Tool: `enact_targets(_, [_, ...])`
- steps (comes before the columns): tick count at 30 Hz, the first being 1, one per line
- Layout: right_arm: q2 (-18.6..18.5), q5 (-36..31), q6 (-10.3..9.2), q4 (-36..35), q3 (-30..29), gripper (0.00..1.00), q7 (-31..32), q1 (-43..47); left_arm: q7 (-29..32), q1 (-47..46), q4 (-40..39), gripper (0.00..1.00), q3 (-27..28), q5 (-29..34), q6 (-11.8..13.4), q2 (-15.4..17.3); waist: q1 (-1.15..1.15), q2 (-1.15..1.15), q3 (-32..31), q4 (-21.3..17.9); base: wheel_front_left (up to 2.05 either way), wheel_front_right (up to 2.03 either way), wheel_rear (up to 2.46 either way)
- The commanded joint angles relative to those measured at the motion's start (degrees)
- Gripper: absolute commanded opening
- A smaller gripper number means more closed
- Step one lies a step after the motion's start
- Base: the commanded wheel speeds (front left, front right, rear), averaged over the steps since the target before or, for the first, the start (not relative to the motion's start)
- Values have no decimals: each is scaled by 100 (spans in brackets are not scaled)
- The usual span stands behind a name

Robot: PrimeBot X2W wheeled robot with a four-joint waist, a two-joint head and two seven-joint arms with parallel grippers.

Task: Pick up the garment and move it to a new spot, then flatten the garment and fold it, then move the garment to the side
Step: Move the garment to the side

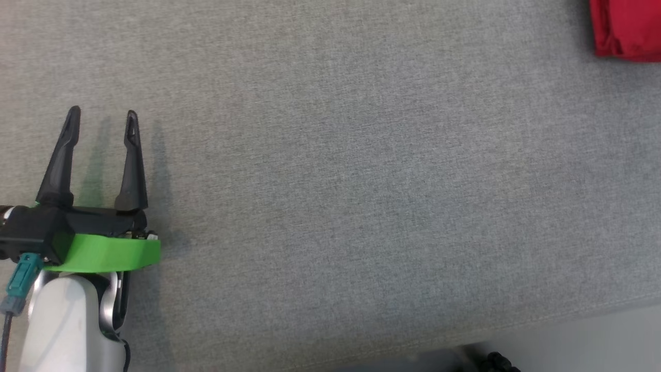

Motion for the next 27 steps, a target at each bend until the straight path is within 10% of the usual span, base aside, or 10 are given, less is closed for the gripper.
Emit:
enact_targets(1, [-76,92,-10,8,9,0,-9,-138,6,13,-69,100,54,-2,-7,89,-1,0,367,-369,0,0,0])
enact_targets(14, [-152,128,-10,454,228,0,66,-921,199,182,-668,100,109,3,87,303,-1,0,645,-497,0,0,0])
enact_targets(15, [-132,98,-10,512,243,17,55,-976,211,177,-680,100,105,-2,93,306,-1,0,654,-497,0,0,0])
enact_targets(16, [-118,60,-10,607,228,77,-3,-1052,213,162,-687,100,100,-10,89,308,-1,0,661,-493,0,0,0])
enact_targets(17, [-84,35,-10,700,225,100,-32,-1104,215,143,-687,100,92,-20,98,301,-1,0,663,-487,0,0,0])
enact_targets(27, [265,-383,-10,1281,270,100,-608,-1060,66,243,-254,100,-1,-147,130,64,-1,0,69,-388,0,0,0])
